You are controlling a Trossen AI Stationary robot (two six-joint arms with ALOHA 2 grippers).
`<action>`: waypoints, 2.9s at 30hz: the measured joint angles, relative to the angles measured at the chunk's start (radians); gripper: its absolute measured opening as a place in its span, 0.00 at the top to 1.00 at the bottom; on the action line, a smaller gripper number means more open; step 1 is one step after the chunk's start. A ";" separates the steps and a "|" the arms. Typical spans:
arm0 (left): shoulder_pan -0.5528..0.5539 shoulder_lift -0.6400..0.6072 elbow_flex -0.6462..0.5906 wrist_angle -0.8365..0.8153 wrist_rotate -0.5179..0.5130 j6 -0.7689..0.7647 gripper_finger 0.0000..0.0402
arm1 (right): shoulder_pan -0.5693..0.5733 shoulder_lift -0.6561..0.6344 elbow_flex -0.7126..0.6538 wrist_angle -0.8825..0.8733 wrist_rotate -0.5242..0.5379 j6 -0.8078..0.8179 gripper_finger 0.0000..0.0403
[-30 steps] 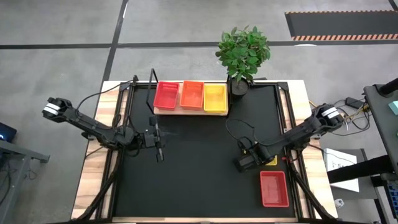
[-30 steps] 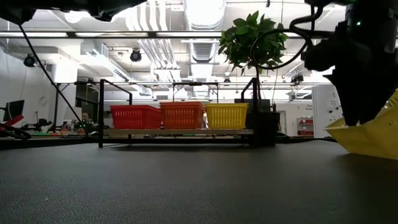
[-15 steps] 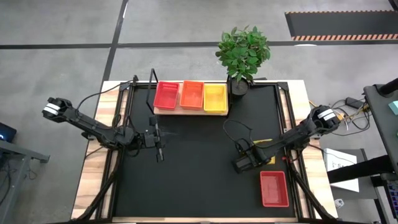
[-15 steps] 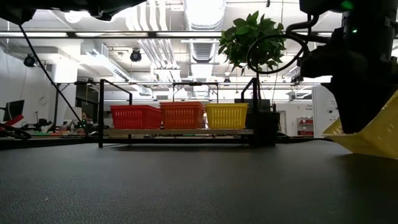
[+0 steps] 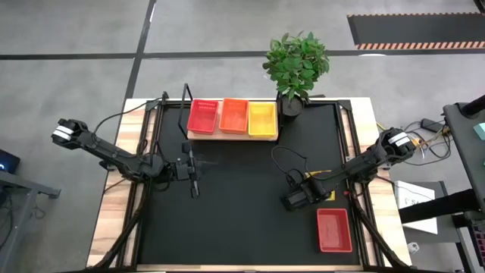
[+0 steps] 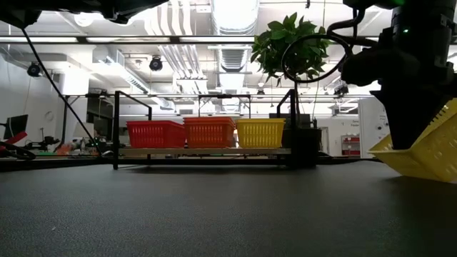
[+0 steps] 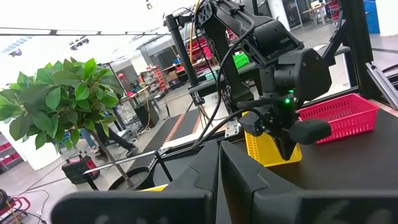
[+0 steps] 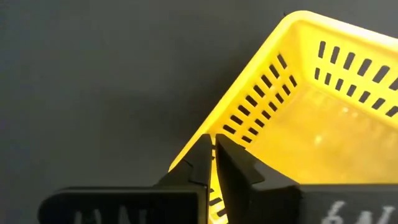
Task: Stack baskets on shelf by color
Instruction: Stack the yellow bin on top of the yellow bins on the shelf
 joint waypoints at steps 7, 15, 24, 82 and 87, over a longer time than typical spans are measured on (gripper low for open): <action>0.000 -0.001 0.000 0.000 0.000 0.000 1.00 | -0.002 -0.018 0.005 -0.017 -0.026 0.001 0.83; 0.000 0.000 0.000 0.000 0.000 0.000 1.00 | -0.016 -0.019 0.102 -0.226 -0.017 0.044 0.60; 0.000 -0.002 0.000 0.000 0.000 0.000 1.00 | -0.031 -0.018 0.130 -0.172 0.036 0.065 0.52; 0.000 -0.019 -0.014 0.000 0.000 0.000 1.00 | -0.632 0.322 0.881 -0.317 0.157 -1.869 0.98; 0.000 -0.019 -0.015 0.000 0.000 0.000 1.00 | -0.678 0.316 0.871 -0.309 0.113 -1.891 0.98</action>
